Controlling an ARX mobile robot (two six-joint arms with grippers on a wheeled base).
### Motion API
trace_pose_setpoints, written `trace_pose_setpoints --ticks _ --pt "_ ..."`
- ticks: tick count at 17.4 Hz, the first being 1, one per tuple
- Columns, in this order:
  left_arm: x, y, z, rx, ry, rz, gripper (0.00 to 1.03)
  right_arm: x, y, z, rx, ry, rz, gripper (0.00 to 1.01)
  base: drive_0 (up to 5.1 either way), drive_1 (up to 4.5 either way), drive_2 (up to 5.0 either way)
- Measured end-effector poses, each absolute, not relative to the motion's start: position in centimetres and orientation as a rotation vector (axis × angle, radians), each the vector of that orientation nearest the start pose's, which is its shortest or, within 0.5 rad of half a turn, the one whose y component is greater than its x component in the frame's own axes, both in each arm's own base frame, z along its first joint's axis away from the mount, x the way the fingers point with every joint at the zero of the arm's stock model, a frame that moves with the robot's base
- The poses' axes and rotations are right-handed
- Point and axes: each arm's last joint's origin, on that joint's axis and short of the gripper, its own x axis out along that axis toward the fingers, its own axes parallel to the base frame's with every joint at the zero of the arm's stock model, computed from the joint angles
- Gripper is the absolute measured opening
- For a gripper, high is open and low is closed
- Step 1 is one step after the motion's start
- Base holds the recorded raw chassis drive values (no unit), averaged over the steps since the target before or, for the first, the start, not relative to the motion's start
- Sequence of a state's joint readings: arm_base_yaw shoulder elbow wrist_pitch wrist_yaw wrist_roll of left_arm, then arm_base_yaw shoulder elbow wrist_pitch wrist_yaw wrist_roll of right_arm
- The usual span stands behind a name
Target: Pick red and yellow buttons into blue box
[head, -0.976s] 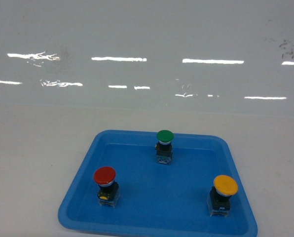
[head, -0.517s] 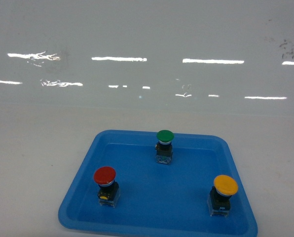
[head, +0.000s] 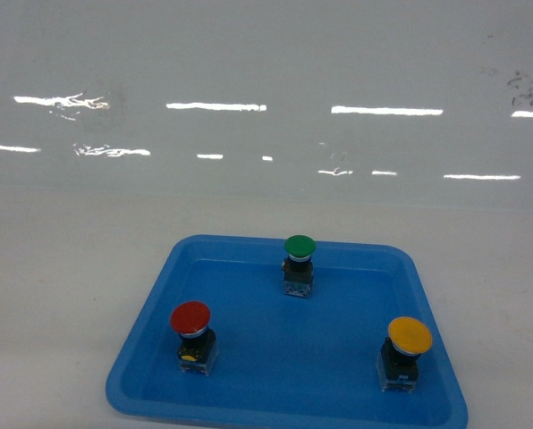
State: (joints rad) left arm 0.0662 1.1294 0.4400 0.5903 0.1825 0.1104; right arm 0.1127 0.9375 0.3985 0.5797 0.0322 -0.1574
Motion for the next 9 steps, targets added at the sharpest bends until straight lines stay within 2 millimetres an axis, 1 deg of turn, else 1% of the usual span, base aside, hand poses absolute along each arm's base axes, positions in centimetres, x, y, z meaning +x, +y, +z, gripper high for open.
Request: trace_pose_setpoints --ticks 1,2,8,9 --pt "23.71 1.02 22.05 0.102 0.117 -0.111 0.98 19.92 2.52 24.70 -0.173 -0.046 0.078 0.98 0.0 0.00 0.0" --pt "23.89 1.00 21.59 0.104 0.145 -0.111 0.98 19.84 2.59 24.79 -0.182 -0.051 0.080 0.98 0.0 0.00 0.0" --pt "23.79 0.99 21.77 0.116 0.131 -0.109 0.98 19.85 2.58 24.87 -0.199 -0.054 0.076 0.98 0.0 0.00 0.0" --pt "23.79 0.99 21.78 0.116 0.131 -0.109 0.98 20.11 2.53 24.79 -0.199 -0.056 0.072 0.98 0.0 0.00 0.0"
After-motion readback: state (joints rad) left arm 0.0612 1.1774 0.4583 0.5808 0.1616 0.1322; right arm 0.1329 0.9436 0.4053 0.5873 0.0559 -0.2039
